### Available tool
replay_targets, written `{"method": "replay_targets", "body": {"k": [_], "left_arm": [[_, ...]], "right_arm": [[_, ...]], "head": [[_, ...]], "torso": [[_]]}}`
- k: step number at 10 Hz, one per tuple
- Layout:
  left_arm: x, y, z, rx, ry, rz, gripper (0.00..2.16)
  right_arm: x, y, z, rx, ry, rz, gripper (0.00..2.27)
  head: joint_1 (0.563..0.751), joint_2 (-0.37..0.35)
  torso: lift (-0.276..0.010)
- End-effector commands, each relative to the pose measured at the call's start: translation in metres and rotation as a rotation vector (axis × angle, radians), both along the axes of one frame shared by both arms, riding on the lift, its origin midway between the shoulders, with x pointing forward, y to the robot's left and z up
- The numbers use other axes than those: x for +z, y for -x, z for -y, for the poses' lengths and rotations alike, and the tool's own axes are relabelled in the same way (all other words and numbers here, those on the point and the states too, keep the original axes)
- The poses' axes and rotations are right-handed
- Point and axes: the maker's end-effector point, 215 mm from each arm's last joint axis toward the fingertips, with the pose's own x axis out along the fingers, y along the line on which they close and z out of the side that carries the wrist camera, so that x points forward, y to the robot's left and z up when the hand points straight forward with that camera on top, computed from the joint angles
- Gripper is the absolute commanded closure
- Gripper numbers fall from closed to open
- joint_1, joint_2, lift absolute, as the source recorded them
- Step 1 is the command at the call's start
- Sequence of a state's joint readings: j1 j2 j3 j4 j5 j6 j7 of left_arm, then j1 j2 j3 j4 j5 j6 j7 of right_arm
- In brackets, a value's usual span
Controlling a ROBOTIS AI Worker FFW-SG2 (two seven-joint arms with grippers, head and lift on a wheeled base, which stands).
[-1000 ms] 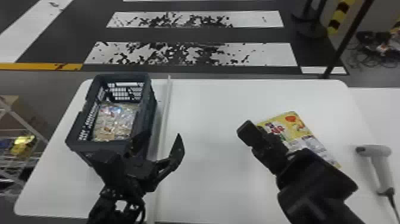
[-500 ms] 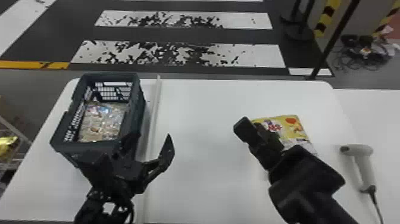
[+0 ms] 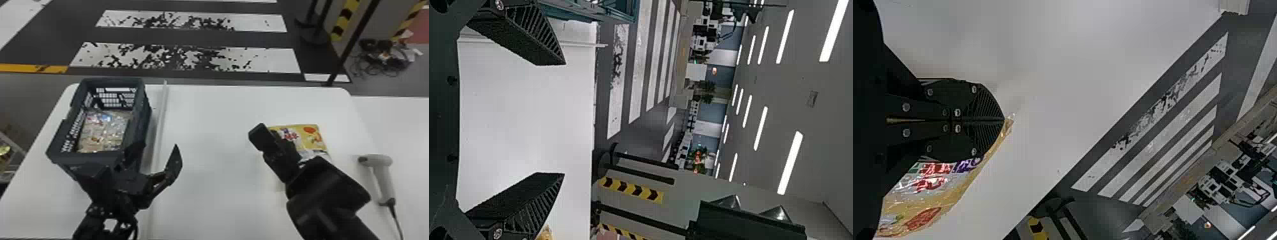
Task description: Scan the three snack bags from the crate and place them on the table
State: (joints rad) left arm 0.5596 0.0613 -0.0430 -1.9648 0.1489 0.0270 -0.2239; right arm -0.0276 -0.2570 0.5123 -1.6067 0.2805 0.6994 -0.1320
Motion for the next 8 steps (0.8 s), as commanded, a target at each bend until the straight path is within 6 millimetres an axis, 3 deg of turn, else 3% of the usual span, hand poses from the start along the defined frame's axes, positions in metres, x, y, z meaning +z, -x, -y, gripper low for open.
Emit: {"method": "replay_targets", "body": {"k": [1,3,4,5,8], "left_arm": [[0.000,0.000,0.000,0.000,0.000,0.000,0.08],[0.002,0.000,0.001,-0.003,0.000,0.001,0.08],[0.002,0.000,0.002,-0.006,0.000,0.003,0.08],[0.004,0.000,0.004,-0.009,0.000,0.006,0.08],[0.003,-0.001,0.004,-0.009,0.002,0.004,0.08]], "right_arm": [[0.028,0.005,-0.001,-0.028,-0.098,0.028,1.92],[0.048,0.014,0.028,-0.097,-0.140,0.034,0.67],[0.051,0.018,0.048,-0.140,-0.159,0.031,0.24],[0.051,0.022,0.068,-0.181,-0.175,0.029,0.14],[0.057,0.052,0.133,-0.307,-0.207,-0.004,0.14]], "head": [[0.695,-0.011],[0.695,-0.012],[0.695,-0.029],[0.695,-0.052],[0.695,-0.126]], "torso": [[-0.062],[-0.062],[-0.062],[-0.062],[-0.062]]}}
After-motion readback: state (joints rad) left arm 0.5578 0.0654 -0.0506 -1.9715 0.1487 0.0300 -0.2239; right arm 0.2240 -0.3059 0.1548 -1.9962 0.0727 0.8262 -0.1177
